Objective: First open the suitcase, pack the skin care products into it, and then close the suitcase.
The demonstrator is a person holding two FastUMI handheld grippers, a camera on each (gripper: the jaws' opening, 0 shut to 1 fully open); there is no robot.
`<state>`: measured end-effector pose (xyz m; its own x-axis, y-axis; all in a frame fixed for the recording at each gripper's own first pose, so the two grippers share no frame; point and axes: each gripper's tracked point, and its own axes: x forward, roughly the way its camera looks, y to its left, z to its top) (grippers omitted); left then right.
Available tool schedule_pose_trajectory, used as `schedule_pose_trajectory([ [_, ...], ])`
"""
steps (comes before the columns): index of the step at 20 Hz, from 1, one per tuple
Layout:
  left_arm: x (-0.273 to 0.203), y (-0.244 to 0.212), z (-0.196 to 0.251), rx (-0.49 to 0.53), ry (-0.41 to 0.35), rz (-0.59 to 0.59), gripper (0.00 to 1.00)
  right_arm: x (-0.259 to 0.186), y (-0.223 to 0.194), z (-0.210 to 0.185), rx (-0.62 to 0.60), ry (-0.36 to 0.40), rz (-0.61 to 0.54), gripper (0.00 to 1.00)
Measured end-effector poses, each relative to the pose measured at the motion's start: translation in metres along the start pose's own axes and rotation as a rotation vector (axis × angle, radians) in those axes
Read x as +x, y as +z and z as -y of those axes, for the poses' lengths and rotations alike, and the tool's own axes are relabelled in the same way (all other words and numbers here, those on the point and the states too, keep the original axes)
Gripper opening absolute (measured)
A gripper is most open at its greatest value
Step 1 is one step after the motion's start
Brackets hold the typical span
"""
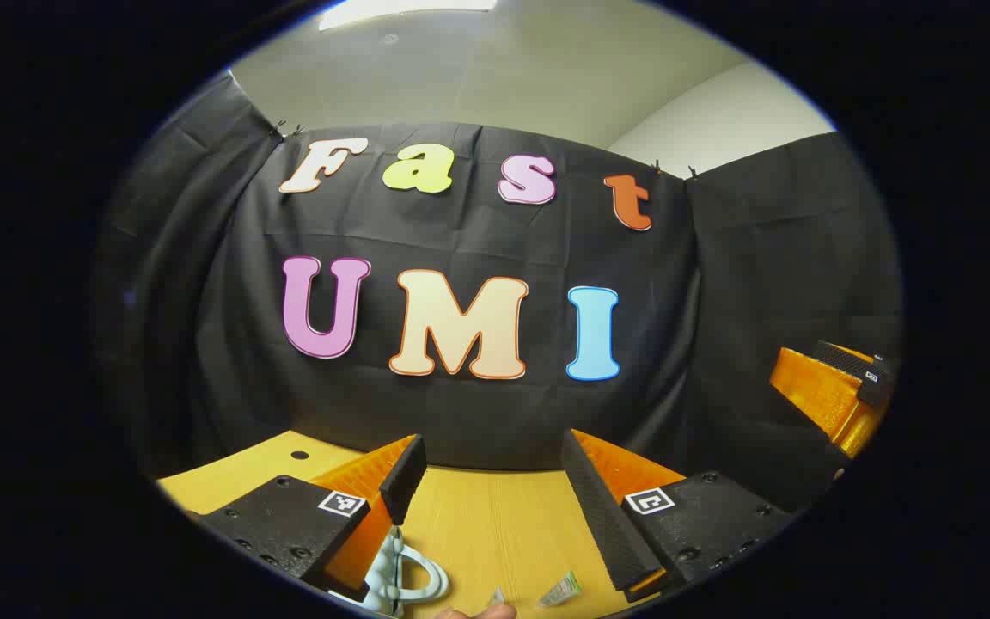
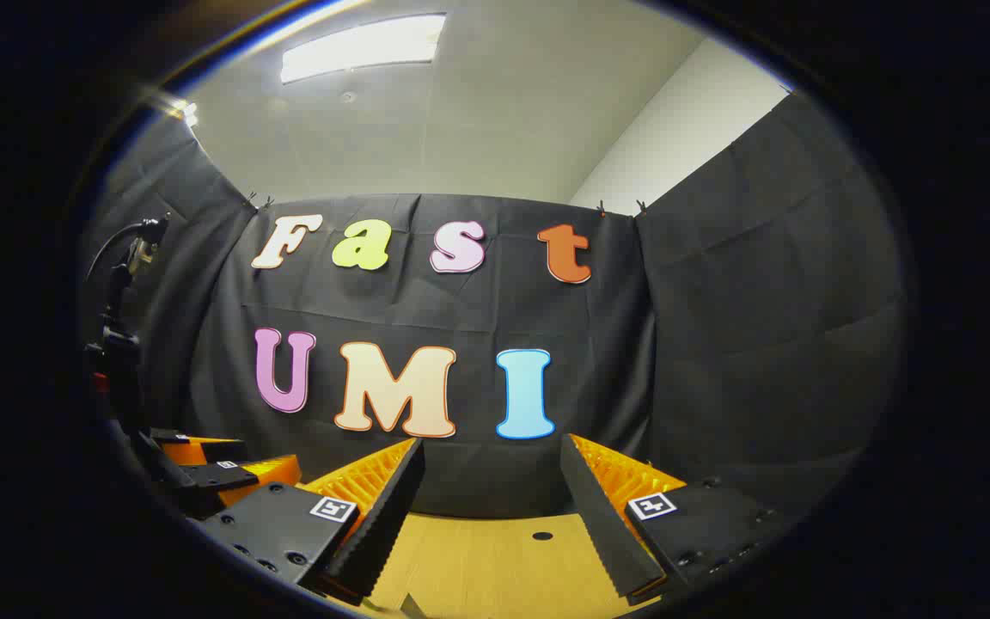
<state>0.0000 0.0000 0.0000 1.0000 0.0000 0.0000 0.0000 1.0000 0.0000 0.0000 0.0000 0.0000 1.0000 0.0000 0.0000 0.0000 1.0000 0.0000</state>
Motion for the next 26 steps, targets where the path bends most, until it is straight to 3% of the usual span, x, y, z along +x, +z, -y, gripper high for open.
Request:
schedule_pose_trajectory([
  [7,-0.005,-0.034,-0.013,0.04,0.087,-0.089,0.94,-0.002,-0.02,-0.005,0.043,0.074,-0.077,0.98],
  [10,-0.009,-0.067,-0.024,0.126,0.146,-0.171,0.94,-0.004,-0.032,-0.01,0.066,0.124,-0.122,0.98],
  [12,-0.014,-0.098,-0.023,0.159,0.144,-0.256,0.94,-0.003,-0.039,-0.009,0.058,0.139,-0.144,0.98],
  [16,-0.021,-0.157,-0.02,0.131,0.093,-0.396,0.94,-0.002,-0.045,0.01,0.025,0.088,-0.171,0.99],
  [19,-0.029,-0.201,-0.028,0.079,0.069,-0.532,0.95,0.004,-0.048,0.025,-0.002,0.003,-0.174,0.98],
  [23,-0.029,-0.22,-0.051,0.029,0.069,-0.605,0.95,0.001,-0.05,0.03,-0.022,-0.053,-0.206,0.99],
  [26,-0.027,-0.232,-0.065,0.056,0.055,-0.648,0.94,0.002,-0.049,0.03,-0.047,-0.067,-0.199,0.98],
])
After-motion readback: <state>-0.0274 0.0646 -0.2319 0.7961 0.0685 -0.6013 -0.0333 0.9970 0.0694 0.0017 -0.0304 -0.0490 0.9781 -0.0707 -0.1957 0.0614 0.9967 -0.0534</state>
